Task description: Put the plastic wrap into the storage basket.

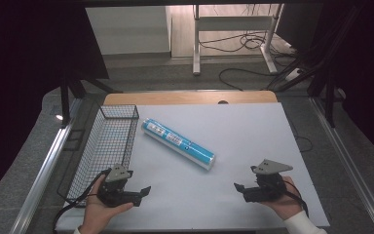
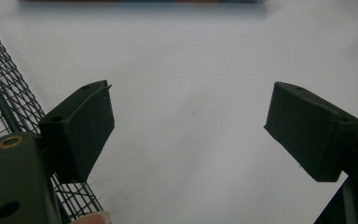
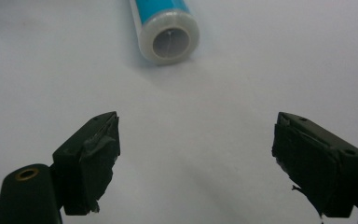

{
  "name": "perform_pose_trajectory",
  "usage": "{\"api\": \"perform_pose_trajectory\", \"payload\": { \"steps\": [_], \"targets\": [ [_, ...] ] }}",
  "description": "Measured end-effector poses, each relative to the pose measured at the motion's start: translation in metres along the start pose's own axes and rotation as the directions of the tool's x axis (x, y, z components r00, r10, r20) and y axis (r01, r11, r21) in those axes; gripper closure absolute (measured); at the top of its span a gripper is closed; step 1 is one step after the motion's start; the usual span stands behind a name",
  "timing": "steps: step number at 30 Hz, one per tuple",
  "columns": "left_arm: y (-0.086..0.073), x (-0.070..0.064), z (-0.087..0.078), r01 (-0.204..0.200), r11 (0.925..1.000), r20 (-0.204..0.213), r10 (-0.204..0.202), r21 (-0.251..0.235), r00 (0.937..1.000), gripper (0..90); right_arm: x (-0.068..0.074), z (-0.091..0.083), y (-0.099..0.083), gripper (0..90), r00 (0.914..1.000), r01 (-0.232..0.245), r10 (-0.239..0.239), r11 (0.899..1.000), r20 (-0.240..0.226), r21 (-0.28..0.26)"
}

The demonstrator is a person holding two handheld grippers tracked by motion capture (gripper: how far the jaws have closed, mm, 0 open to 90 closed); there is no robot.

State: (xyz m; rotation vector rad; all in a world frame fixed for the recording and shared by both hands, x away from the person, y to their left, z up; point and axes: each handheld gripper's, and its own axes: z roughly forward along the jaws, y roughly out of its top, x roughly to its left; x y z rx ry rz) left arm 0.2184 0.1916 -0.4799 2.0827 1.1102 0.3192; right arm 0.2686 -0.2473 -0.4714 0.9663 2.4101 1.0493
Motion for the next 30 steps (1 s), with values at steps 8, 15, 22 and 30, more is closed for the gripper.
{"api": "perform_pose_trajectory", "payload": {
  "steps": [8,15,22,30],
  "targets": [
    [0.000,-0.001,0.001,0.000,1.0000,0.009,0.000,0.002,1.0000,15.2,0.003,0.013,0.045,17.6,0.9990,0.019,-0.018,1.000,-0.042,0.017],
    [0.000,-0.001,0.002,0.000,1.0000,0.011,0.000,0.004,0.9999,15.3,0.003,0.035,0.071,17.1,0.9969,0.035,-0.032,0.998,-0.072,0.048],
    [0.000,-0.002,0.002,-0.001,1.0000,0.011,0.001,0.004,0.9999,15.3,0.003,0.062,0.095,15.7,0.9946,0.035,-0.027,0.996,-0.100,0.083],
    [0.000,-0.001,0.002,-0.003,1.0000,0.009,0.003,0.007,1.0000,15.3,0.007,0.092,0.116,14.7,0.9900,0.071,-0.054,0.989,-0.131,0.131]
  ]
}}
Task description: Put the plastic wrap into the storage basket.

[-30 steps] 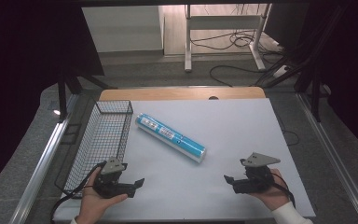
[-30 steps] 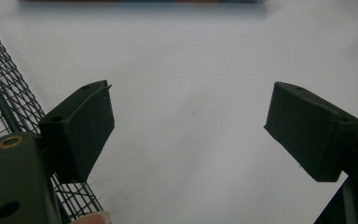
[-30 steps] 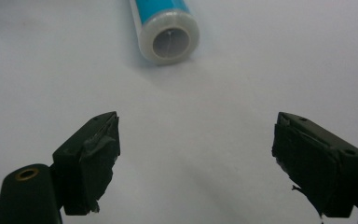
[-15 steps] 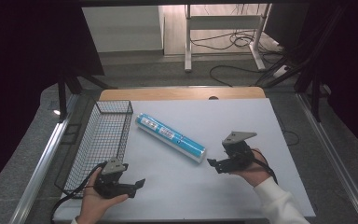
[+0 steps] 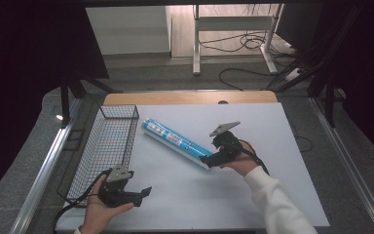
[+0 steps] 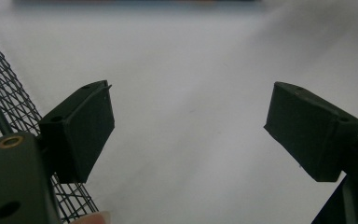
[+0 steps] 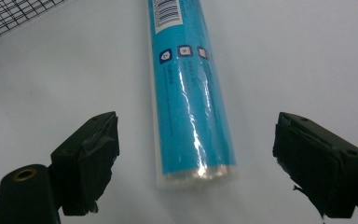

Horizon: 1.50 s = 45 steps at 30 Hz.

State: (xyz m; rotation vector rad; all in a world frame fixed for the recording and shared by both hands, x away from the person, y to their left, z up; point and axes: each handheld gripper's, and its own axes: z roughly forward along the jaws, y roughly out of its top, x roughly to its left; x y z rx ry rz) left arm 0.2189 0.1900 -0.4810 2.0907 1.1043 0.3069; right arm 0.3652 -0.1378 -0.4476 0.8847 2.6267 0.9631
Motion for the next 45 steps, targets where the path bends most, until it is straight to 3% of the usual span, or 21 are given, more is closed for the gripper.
{"api": "perform_pose_trajectory", "payload": {
  "steps": [14,26,34,45],
  "targets": [
    [0.000,0.001,0.000,-0.002,1.0000,-0.001,0.002,0.001,1.0000,15.2,0.002,0.035,0.031,13.9,0.9990,0.044,-0.043,0.997,-0.011,0.063],
    [0.000,0.002,0.001,-0.006,1.0000,-0.004,0.006,0.005,1.0000,15.1,0.003,0.074,0.055,14.9,0.9980,0.062,-0.059,0.988,-0.022,0.143],
    [0.000,0.002,0.001,-0.010,0.9999,-0.004,0.010,0.008,0.9999,15.1,0.001,0.096,0.061,16.5,0.9971,0.076,-0.073,0.977,-0.024,0.200],
    [0.000,0.002,0.002,-0.010,0.9999,-0.002,0.010,0.008,0.9999,15.1,0.002,0.124,0.063,19.0,0.9950,0.099,-0.092,0.947,-0.040,0.305]
  ]
}}
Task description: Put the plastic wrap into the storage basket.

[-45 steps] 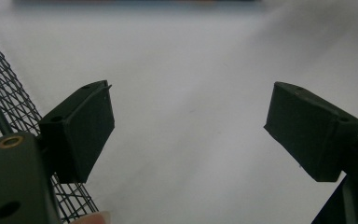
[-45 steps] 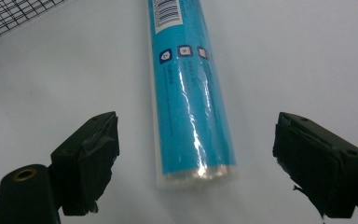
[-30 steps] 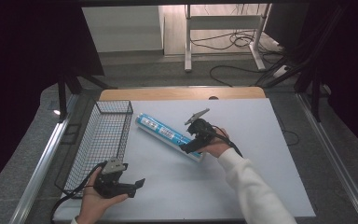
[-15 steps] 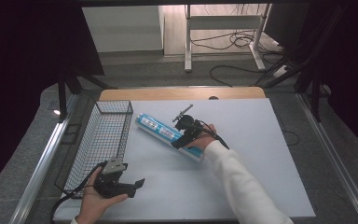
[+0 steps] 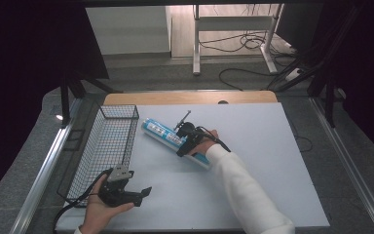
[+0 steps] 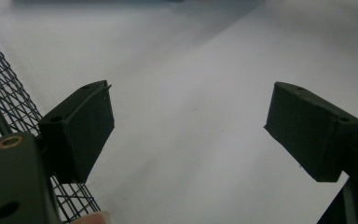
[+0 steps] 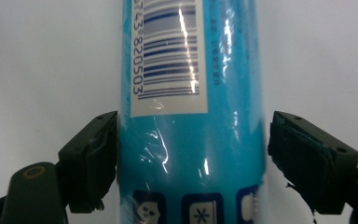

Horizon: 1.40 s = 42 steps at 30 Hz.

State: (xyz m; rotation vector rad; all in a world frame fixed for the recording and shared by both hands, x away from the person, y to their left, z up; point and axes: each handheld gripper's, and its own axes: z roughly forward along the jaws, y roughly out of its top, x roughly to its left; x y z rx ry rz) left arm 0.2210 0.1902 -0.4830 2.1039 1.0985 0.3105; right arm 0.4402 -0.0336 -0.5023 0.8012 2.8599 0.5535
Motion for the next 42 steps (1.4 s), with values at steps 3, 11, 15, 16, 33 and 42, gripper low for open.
{"api": "perform_pose_trajectory", "payload": {
  "steps": [3,11,15,16,33,42],
  "targets": [
    [0.000,0.000,0.000,-0.001,1.0000,-0.002,0.001,0.002,1.0000,15.1,0.000,0.004,0.000,21.3,0.9999,0.012,-0.012,1.000,0.000,0.023],
    [0.000,0.000,0.000,0.001,1.0000,-0.001,-0.001,-0.002,1.0000,15.1,0.000,0.006,0.002,31.9,0.9993,0.006,-0.003,0.998,-0.036,0.067],
    [0.000,0.000,0.000,0.000,1.0000,-0.001,0.000,-0.001,1.0000,15.1,-0.002,0.005,0.003,32.2,0.9988,-0.010,0.013,0.997,-0.047,0.073],
    [0.000,0.000,0.000,0.001,1.0000,-0.002,-0.001,-0.002,1.0000,15.1,-0.002,0.005,0.002,32.3,0.9984,-0.014,0.018,0.998,-0.054,0.069],
    [0.002,0.001,-0.006,0.019,0.9991,-0.005,-0.019,-0.038,0.9998,15.3,-0.006,-0.017,-0.010,32.4,0.9857,-0.105,0.101,0.994,-0.135,-0.021],
    [0.008,0.005,-0.014,0.098,0.9898,0.056,-0.093,-0.103,0.9942,15.4,-0.004,-0.055,-0.038,32.4,0.9679,-0.171,0.144,0.978,-0.206,-0.117]
  ]
}}
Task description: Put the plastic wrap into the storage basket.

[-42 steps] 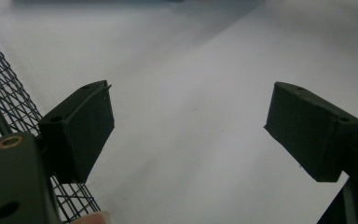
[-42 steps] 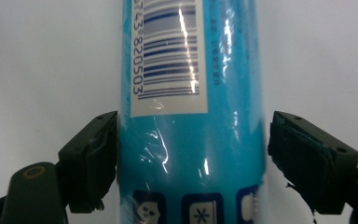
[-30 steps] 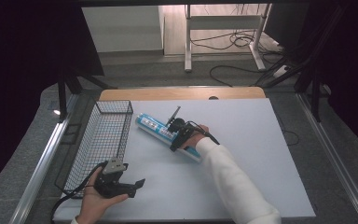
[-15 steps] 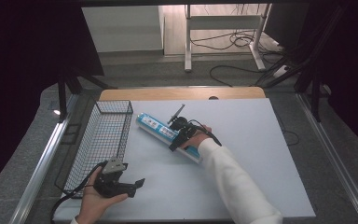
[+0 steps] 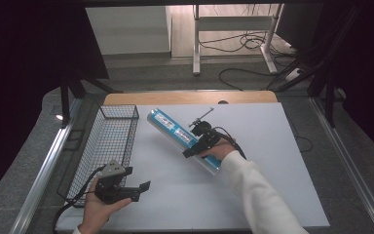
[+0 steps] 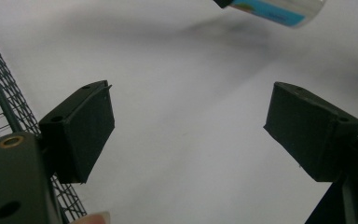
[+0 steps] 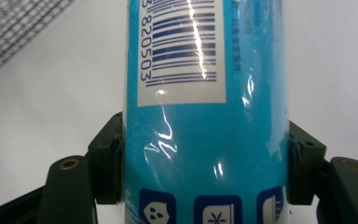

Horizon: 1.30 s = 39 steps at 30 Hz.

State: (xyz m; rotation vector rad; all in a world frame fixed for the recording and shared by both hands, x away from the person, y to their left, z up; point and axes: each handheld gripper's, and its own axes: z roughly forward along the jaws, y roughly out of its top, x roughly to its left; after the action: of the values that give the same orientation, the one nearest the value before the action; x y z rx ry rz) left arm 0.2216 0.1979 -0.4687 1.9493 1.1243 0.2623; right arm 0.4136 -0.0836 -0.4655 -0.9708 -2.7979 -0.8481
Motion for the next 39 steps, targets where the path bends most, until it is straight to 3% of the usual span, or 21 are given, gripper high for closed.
{"api": "perform_pose_trajectory", "payload": {
  "steps": [5,13,21,27,29,36,39],
  "targets": [
    [0.005,0.003,-0.001,0.054,0.9980,0.046,-0.053,-0.032,0.9975,15.2,0.000,-0.020,-0.021,32.4,0.9998,-0.022,0.022,0.999,0.002,-0.043],
    [0.014,0.008,0.005,0.140,0.9879,0.120,-0.131,-0.067,0.9841,14.7,0.010,-0.048,-0.050,32.4,0.9995,-0.028,0.026,0.993,-0.017,-0.114],
    [0.021,0.004,0.016,0.131,0.9901,0.148,-0.122,-0.052,0.9815,12.9,0.020,-0.060,-0.080,32.3,0.9987,-0.042,0.037,0.986,-0.034,-0.159],
    [0.032,-0.003,0.030,0.129,0.9906,0.185,-0.119,-0.045,0.9754,10.9,0.024,-0.064,-0.097,32.3,0.9972,-0.066,0.059,0.980,-0.047,-0.186],
    [0.037,-0.006,0.035,0.135,0.9900,0.213,-0.123,-0.043,0.9694,10.2,0.025,-0.066,-0.102,32.4,0.9961,-0.077,0.066,0.977,-0.057,-0.199],
    [0.051,-0.016,0.052,0.125,0.9916,0.263,-0.112,-0.033,0.9584,5.3,0.031,-0.068,-0.111,32.3,0.9945,-0.091,0.078,0.972,-0.070,-0.218],
    [0.056,-0.019,0.059,0.157,0.9866,0.311,-0.136,-0.044,0.9406,4.9,0.034,-0.068,-0.111,32.3,0.9936,-0.094,0.077,0.970,-0.082,-0.225]
  ]
}}
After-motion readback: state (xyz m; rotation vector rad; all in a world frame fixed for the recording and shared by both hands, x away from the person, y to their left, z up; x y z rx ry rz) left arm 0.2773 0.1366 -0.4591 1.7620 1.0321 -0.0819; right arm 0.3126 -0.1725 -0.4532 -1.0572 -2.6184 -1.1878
